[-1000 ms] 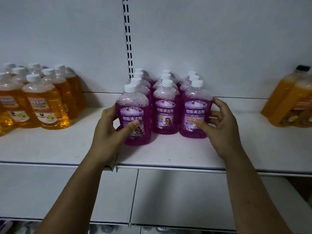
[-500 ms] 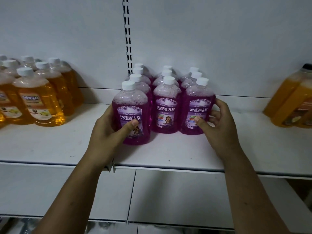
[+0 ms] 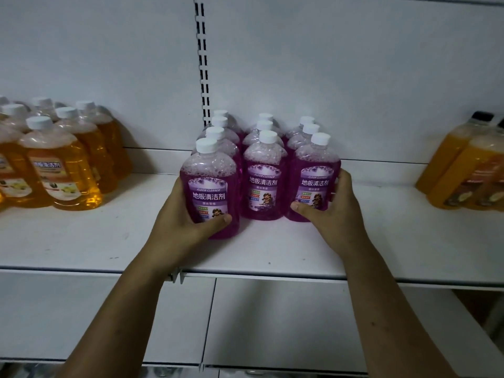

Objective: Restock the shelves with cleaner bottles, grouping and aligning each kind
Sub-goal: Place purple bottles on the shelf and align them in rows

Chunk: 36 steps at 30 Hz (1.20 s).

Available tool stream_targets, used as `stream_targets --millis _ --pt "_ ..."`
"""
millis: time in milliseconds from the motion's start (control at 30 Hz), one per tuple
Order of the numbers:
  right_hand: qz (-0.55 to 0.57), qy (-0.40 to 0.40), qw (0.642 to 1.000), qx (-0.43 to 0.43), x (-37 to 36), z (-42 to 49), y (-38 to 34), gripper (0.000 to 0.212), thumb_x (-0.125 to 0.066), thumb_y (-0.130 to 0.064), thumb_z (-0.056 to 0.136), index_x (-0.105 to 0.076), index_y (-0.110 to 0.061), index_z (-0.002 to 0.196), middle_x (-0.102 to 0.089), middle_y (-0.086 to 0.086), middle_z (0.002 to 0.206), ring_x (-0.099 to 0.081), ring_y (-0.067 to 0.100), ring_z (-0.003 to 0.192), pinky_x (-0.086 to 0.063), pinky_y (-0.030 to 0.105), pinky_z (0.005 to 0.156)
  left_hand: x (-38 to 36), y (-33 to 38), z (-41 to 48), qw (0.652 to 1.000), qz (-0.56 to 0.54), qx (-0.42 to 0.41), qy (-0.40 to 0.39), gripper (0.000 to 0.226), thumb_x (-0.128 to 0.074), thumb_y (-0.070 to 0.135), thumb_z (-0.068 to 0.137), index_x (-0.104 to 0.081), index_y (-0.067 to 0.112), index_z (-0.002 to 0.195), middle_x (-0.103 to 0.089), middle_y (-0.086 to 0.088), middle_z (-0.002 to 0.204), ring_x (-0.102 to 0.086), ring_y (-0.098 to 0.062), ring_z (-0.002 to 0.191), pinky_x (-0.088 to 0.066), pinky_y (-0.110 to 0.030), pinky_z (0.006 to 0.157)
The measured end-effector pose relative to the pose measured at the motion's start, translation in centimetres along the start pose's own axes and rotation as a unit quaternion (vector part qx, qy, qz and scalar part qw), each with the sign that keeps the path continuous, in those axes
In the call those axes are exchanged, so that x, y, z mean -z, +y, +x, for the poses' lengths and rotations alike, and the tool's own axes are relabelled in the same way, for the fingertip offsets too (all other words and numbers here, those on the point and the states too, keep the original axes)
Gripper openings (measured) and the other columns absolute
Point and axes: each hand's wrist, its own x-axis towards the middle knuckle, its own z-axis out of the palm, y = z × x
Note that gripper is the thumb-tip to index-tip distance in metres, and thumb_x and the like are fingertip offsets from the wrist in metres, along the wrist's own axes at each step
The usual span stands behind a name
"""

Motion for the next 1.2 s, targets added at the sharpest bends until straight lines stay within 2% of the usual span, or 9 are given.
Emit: stream_targets --millis 67,267,333,467,533,667,833,1000,1200 --pt "-0.003 0.001 1.0 -0.001 0.0 0.1 0.1 0.092 -0.097 -0.024 0.07 -0.042 -0.026 0.143 -0.062 -0.011 0.135 -0.064 0.0 0.115 -0.055 0.021 0.095 0.1 -0.1 0.2 1.0 0.003 0.01 -0.001 0.082 -0.089 0.01 0.079 -0.049 0.027 0.148 -0.071 0.012 0.129 -0.069 -0.008 0.117 -0.058 -0.032 0.101" --pt "0.042 -0.003 0.998 -0.036 0.3 -0.5 -1.0 0.08 -0.092 -0.025 0.076 -0.043 -0.031 0.139 -0.059 -0.026 0.123 -0.06 -0.024 0.097 -0.05 0.002 0.076 0.4 0.8 -0.1 0.998 -0.061 0.018 -0.027 0.071 -0.083 0.017 0.084 -0.052 0.029 0.147 -0.071 0.008 0.133 -0.068 -0.014 0.123 -0.057 -0.032 0.099" --pt "0.073 0.014 0.996 -0.054 0.7 -0.4 -1.7 0.068 -0.084 -0.036 0.083 -0.047 -0.03 0.139 -0.062 -0.023 0.123 -0.063 -0.02 0.095 -0.055 0.008 0.078 1.0 1.3 0.5 0.989 -0.137 0.046 -0.019 0.059 -0.073 0.038 0.093 -0.053 0.03 0.149 -0.068 0.008 0.139 -0.065 -0.013 0.129 -0.055 -0.035 0.103" --pt "0.147 0.032 0.985 -0.08 1.8 1.0 -3.4 0.037 -0.061 -0.041 0.1 -0.053 -0.028 0.133 -0.064 -0.016 0.117 -0.065 -0.021 0.08 -0.048 0.003 0.061 3.1 2.2 4.4 0.982 -0.157 0.106 0.015 0.095 -0.06 0.087 0.076 -0.047 0.037 0.154 -0.052 0.002 0.157 -0.052 -0.017 0.142 -0.035 -0.05 0.123" --pt "0.165 0.018 0.983 -0.085 1.9 2.2 -4.4 0.045 -0.057 -0.05 0.099 -0.052 -0.027 0.138 -0.063 -0.018 0.117 -0.065 -0.021 0.082 -0.049 0.005 0.061 3.6 3.1 6.9 0.981 -0.151 0.121 0.013 0.094 -0.051 0.087 0.076 -0.044 0.037 0.156 -0.045 -0.002 0.163 -0.047 -0.023 0.146 -0.033 -0.052 0.124" --pt "0.163 -0.029 0.982 -0.093 1.8 4.4 -5.9 0.098 -0.061 -0.085 0.067 -0.05 -0.032 0.148 -0.067 -0.011 0.133 -0.07 0.004 0.112 -0.055 0.026 0.085 3.8 3.7 10.7 0.971 -0.176 0.163 -0.004 0.102 -0.056 0.094 0.066 -0.047 0.041 0.153 -0.045 -0.007 0.162 -0.05 -0.029 0.144 -0.037 -0.057 0.12" --pt "0.177 -0.045 0.981 -0.059 1.3 5.0 -5.7 0.101 -0.086 -0.048 0.066 -0.042 -0.028 0.155 -0.061 -0.012 0.137 -0.07 0.002 0.108 -0.058 0.02 0.078 1.8 2.7 11.6 0.951 -0.248 0.176 -0.056 0.066 -0.038 0.068 0.103 -0.048 0.022 0.149 -0.068 -0.002 0.127 -0.068 -0.019 0.111 -0.057 -0.034 0.092" --pt "0.195 -0.056 0.979 -0.031 1.0 3.7 -2.8 0.104 -0.098 -0.005 0.06 -0.049 -0.028 0.148 -0.068 0.001 0.137 -0.072 0.024 0.116 -0.061 0.051 0.093 1.0 1.9 11.1 0.916 -0.343 0.173 -0.112 0.055 -0.028 0.055 0.111 -0.065 0.014 0.121 -0.07 0.003 0.091 -0.068 -0.009 0.079 -0.058 -0.023 0.074" --pt "0.209 -0.059 0.976 -0.002 0.4 3.9 -2.0 0.097 -0.094 0.003 0.066 -0.051 -0.027 0.147 -0.069 0.003 0.134 -0.071 0.028 0.117 -0.06 0.057 0.094 1.2 1.0 11.0 0.937 -0.293 0.152 -0.115 0.052 -0.032 0.053 0.109 -0.067 0.017 0.12 -0.075 -0.001 0.097 -0.071 -0.013 0.087 -0.059 -0.025 0.079"
